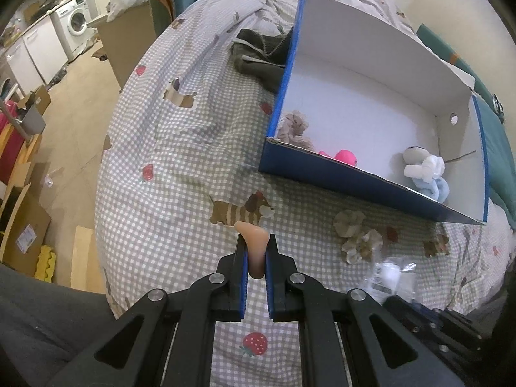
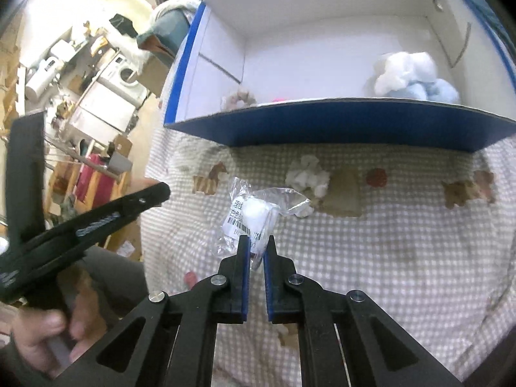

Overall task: Organize soft objects
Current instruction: 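Lift the tube and tagged bag and carry both over the box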

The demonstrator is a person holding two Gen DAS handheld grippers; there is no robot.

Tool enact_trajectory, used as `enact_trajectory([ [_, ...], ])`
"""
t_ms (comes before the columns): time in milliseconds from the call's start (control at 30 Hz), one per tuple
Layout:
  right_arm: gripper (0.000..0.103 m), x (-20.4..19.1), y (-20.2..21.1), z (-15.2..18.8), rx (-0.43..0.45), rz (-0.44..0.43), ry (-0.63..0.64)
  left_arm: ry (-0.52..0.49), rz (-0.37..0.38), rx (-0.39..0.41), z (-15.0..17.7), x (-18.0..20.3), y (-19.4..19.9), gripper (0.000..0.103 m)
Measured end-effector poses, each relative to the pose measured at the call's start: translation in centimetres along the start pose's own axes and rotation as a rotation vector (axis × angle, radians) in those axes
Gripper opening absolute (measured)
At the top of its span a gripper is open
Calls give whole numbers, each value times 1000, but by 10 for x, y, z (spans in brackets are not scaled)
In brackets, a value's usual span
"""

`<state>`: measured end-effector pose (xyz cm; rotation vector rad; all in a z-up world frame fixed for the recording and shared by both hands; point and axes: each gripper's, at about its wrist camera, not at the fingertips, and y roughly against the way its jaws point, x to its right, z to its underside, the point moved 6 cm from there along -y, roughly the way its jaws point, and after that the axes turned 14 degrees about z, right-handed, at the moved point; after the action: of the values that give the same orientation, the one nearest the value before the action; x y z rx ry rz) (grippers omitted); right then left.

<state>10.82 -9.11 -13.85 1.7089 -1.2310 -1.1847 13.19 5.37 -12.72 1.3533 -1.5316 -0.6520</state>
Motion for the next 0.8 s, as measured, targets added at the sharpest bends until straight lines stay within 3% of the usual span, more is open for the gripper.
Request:
enact_trajectory([
  [200,10,14,15,-4,33,-7,-31,-48,-3,0,4,11,-2,8],
  [300,10,20,22,-4,35,-42,-66,-50,38,-3,5,17,-3,8],
  [467,10,32,44,-12,82,-58,-88,-82,69,72,-2,33,12,8],
  [633,10,49,66,-31,143,-49,-97,-144,142,146,-28,59,35,8],
  [800,10,65,85,-63,209,-33,-95,-226,150,175,-66,83,44,8],
])
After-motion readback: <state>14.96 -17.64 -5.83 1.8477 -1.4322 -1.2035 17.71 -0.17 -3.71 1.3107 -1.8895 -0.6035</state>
